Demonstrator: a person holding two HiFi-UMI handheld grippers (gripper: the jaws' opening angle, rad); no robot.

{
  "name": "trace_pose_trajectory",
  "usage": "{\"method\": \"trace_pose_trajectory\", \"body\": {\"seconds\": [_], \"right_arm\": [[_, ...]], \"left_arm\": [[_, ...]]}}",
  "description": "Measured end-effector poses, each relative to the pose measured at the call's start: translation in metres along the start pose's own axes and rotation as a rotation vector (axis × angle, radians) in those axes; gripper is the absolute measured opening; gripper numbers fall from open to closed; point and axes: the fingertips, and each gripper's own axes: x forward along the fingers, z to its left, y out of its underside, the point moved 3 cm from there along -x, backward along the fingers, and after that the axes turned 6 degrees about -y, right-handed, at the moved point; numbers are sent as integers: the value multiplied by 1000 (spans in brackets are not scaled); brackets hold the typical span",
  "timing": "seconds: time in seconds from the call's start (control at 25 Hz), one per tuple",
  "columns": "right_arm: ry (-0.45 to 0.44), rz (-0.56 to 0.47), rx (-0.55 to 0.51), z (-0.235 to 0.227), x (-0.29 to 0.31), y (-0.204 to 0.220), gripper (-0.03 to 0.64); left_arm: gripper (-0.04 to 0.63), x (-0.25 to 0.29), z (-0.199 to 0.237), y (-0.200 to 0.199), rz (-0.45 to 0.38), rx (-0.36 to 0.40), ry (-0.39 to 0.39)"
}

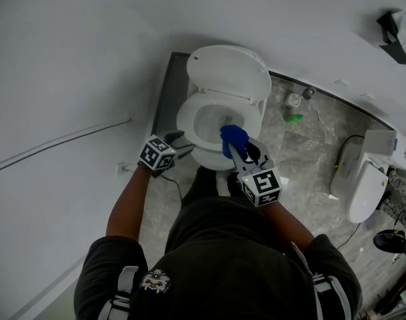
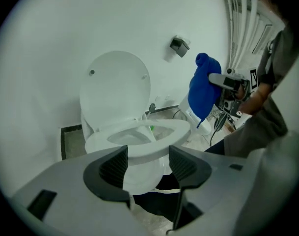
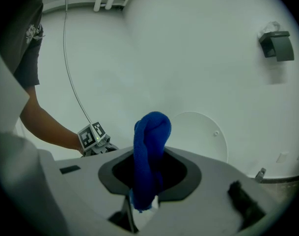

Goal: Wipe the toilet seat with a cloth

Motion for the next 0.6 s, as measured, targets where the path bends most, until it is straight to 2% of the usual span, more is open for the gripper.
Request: {"method": "trace_pose_trajectory", "body": {"seconds": [0.12, 0.28, 0.4, 0.48, 0.6], "right_arm": [[-5, 3, 5, -3, 3, 3, 95], [-16, 8, 16, -4, 4, 8, 95], [-31, 7, 21, -6, 6, 10, 95], [-40, 10, 25, -7, 8, 15, 95], [-53, 21, 38, -10, 12, 26, 95]], "left_arm": [[252, 4, -1, 10, 12, -35, 1], [252, 9, -1, 23, -4, -159, 2], [228, 17, 3, 37, 13, -234, -57], [166, 27, 5, 51, 49, -231, -119], [143, 43, 1, 72, 111, -198, -170]]}}
